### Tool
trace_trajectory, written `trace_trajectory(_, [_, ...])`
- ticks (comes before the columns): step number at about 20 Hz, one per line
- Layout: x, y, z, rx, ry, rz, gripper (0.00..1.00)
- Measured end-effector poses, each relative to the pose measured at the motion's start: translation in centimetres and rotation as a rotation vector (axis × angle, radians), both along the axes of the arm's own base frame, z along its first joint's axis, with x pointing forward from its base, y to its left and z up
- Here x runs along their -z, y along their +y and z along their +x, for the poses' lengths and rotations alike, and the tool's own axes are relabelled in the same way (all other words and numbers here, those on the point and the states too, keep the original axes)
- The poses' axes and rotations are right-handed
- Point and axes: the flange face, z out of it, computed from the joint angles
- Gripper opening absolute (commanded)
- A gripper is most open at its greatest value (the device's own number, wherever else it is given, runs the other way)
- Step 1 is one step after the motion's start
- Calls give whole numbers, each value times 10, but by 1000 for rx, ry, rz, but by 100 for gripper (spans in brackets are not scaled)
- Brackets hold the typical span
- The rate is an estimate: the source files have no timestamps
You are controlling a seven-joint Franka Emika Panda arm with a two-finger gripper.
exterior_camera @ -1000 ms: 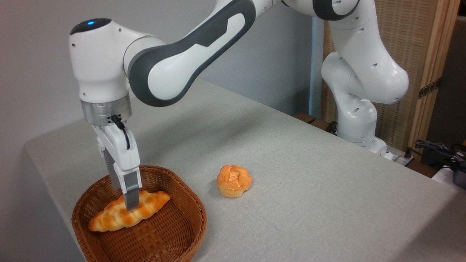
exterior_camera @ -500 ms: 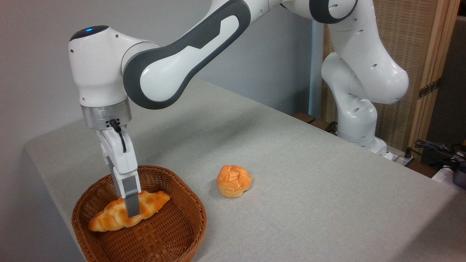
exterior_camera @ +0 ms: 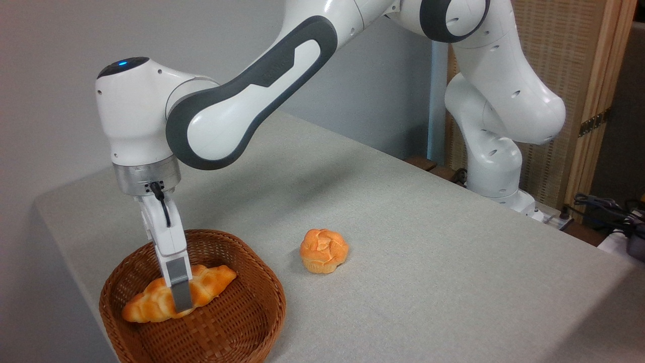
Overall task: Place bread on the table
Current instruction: 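Close the gripper on the middle of the braided roll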
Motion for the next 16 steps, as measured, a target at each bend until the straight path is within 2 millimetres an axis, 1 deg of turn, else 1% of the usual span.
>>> trace_trajectory(4, [0, -2, 0, 4, -2, 1, 36])
trace_trajectory(10, [0, 0, 0, 1, -2, 1, 28])
trace_trajectory(16, [-1, 0, 0, 1, -3, 1, 28])
